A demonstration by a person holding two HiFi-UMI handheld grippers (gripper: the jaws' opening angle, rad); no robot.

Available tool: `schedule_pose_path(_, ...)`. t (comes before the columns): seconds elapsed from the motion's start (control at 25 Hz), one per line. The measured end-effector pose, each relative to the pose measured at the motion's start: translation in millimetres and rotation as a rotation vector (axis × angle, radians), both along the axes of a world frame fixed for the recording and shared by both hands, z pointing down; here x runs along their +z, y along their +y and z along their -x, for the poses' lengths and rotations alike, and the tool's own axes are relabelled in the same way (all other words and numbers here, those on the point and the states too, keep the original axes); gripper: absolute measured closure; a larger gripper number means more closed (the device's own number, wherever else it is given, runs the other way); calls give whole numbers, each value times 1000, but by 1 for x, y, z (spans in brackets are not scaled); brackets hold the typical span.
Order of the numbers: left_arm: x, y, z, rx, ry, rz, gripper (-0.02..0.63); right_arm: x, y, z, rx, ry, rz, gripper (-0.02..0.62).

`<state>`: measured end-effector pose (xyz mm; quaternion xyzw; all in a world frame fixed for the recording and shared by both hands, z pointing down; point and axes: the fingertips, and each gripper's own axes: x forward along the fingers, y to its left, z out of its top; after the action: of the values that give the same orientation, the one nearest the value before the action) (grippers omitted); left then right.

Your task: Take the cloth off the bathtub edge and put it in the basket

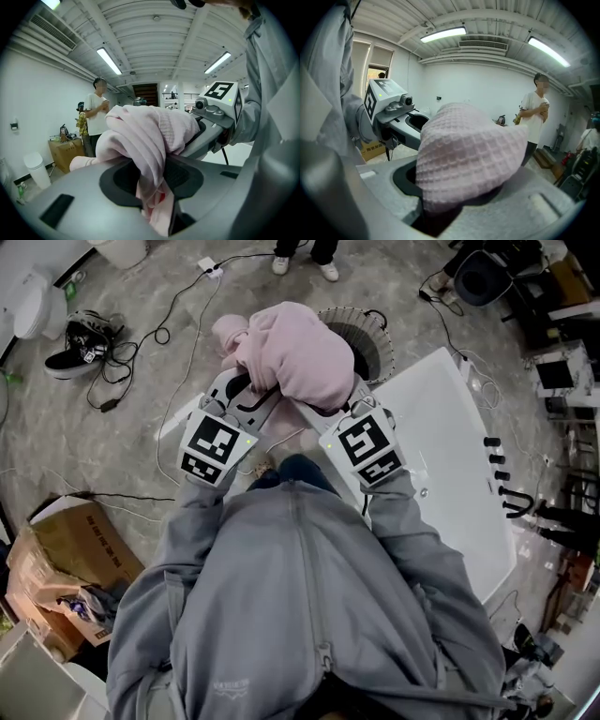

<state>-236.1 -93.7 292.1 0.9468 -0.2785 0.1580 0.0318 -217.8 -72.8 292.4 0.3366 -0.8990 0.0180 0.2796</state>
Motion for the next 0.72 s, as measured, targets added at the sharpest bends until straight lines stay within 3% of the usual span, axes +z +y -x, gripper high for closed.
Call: schedule_pose_path(0.72,-2,-89,-55,156,14,-16,477,-2,-86,-51,168,-3,-13,416)
